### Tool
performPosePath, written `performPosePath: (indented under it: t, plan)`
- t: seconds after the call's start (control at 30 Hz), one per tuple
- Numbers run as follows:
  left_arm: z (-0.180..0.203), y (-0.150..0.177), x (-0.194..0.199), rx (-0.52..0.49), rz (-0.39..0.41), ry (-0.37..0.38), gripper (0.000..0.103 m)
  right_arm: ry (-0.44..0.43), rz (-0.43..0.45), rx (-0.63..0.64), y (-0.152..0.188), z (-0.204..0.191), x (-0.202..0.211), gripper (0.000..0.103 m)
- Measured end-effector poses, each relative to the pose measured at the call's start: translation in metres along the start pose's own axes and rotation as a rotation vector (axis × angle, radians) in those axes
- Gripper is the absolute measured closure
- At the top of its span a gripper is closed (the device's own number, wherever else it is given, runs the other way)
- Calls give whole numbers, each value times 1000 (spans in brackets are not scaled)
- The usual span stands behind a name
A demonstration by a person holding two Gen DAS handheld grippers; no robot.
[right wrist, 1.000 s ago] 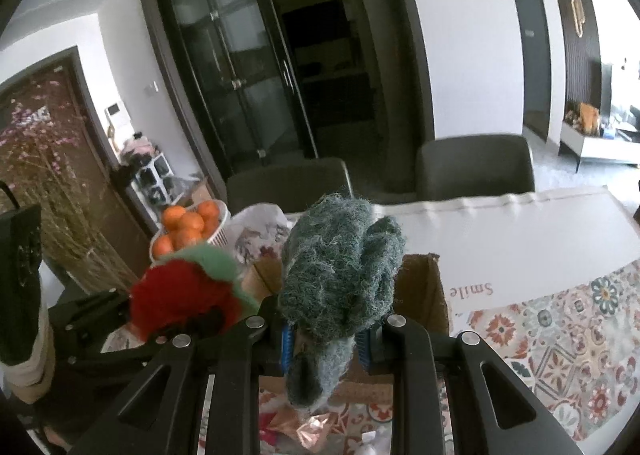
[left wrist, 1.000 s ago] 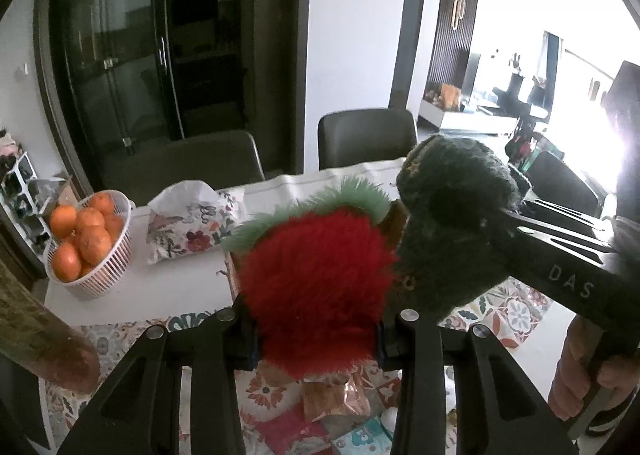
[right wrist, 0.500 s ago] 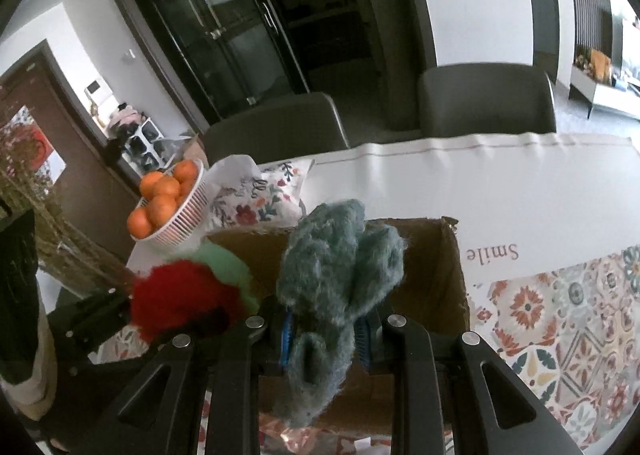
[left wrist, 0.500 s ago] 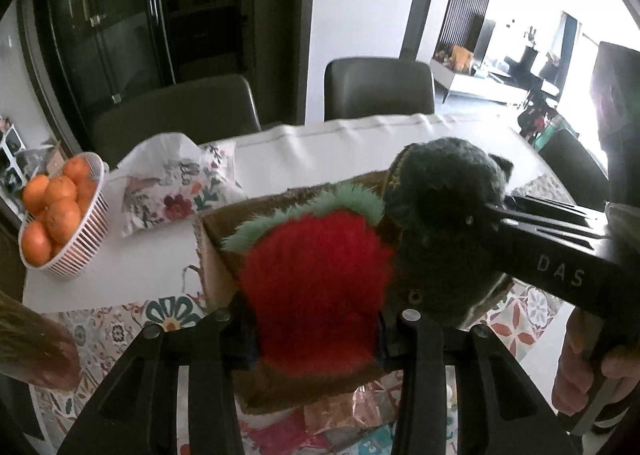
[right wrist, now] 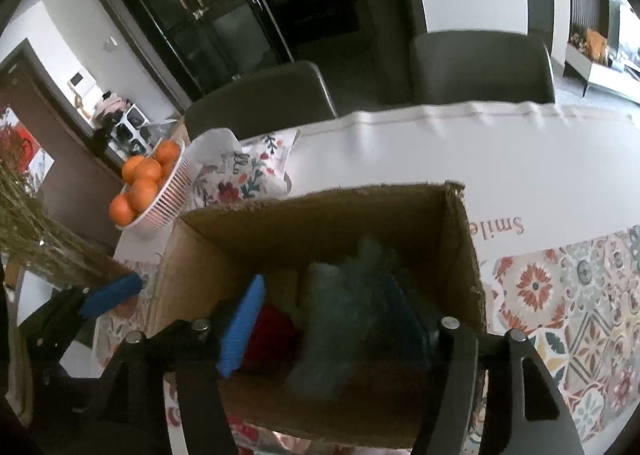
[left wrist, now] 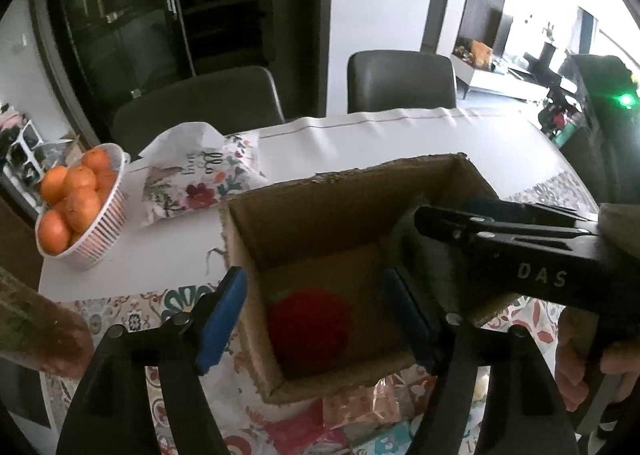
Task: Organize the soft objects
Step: 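Lower both items into the box and open both tools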
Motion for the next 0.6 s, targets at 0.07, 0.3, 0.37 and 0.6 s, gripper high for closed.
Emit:
performPosePath:
  t: [0.07, 0.3, 0.37, 0.6]
  plan:
    - [-3, 1, 5, 11, 9, -3, 29, 11, 8, 15, -2, -3, 5, 34]
    - [-10, 12, 26, 42, 40, -25, 26, 90, 46, 56, 5, -13, 35, 34]
    - [-11, 17, 34, 49, 50, -24, 25, 107, 59, 68, 10, -16, 45, 34]
    - [-7, 37, 63, 45, 92, -31, 23, 144, 99, 77, 32, -25, 76, 28]
Point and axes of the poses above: each gripper's, at about its wrist camera, not at the fingertips, and x roughly against the way its jaws point, z to its right, y to its underside, the point moved 4 cm from there along -x, roughly the way its jaws point, and after that the axes turned 13 degrees about x, right-handed, at the moved point
